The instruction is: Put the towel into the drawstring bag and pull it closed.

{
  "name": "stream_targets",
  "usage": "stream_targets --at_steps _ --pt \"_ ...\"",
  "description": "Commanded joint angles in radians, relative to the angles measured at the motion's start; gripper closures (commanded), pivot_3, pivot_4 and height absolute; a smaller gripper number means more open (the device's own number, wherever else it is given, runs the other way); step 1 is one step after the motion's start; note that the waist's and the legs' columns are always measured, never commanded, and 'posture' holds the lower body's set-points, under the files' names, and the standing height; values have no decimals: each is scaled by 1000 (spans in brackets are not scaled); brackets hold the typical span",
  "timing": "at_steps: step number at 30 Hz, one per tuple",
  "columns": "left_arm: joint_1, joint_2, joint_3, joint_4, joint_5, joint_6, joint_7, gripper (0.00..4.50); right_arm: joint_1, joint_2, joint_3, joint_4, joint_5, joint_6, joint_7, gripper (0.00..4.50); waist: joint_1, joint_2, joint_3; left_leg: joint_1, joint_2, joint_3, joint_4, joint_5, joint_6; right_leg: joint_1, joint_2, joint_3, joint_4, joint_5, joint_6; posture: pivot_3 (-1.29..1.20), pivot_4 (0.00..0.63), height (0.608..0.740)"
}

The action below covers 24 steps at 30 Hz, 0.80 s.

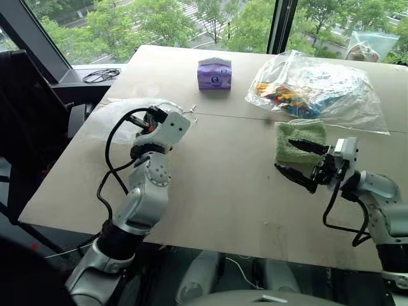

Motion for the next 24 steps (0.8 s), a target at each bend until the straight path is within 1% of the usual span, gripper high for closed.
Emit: stream_targets --at_steps 1,2,4,5,8,10,13,17,20,24 --pt "1 14 85 -18 9 -110 -26 4428 -42 13 11 10 -113 18 -148 0 0 0 0 0 0 0 0 1 -2 0 0 0 0 0 0 0 150 739" --pt "-3 3 101 -13 1 -126 -33 4428 -53 12 28 14 -159 33 -188 0 0 0 0 0 0 0 0 2 -3 0 0 0 0 0 0 0 150 739" --pt "-16 -22 129 -4 -22 -155 -51 4428 -85 16 50 17 -279 64 -314 0 0 0 0 0 0 0 0 2 -3 0 0 0 0 0 0 0 150 739" --pt "-23 -33 141 -2 -29 -168 -59 4428 -95 25 53 10 -308 69 -354 0 0 0 0 0 0 0 0 2 -3 0 0 0 0 0 0 0 150 739" --pt "-49 -76 182 -1 -57 -180 -85 4428 -94 26 79 6 -416 40 -440 0 1 0 0 0 0 0 0 3 -4 -1 0 0 0 0 0 0 150 739" --pt "-61 -107 206 -4 -83 -172 -107 4428 -82 37 77 3 -449 75 -491 0 1 0 0 -1 0 0 0 3 -3 -1 0 0 0 0 0 0 150 739" --pt "-63 -127 216 6 -88 -181 -133 4428 -79 83 68 -7 -479 204 -578 0 -2 0 0 0 0 1 0 5 0 0 0 1 1 0 0 0 150 739" --pt "-53 -149 214 21 -86 -198 -153 4428 -111 154 27 -2 -479 379 -682 0 -13 0 0 0 0 1 0 5 0 0 1 1 3 0 0 0 150 739" --pt "-52 -164 211 32 -86 -205 -164 4428 -159 200 -5 34 -430 548 -704 0 -20 0 0 1 0 1 0 6 0 0 1 1 3 0 0 0 150 739" --pt "-51 -171 215 43 -83 -221 -179 4428 -199 226 -20 61 -411 677 -728 0 -22 -1 -1 2 0 0 1 6 0 0 1 1 4 1 0 0 150 739"
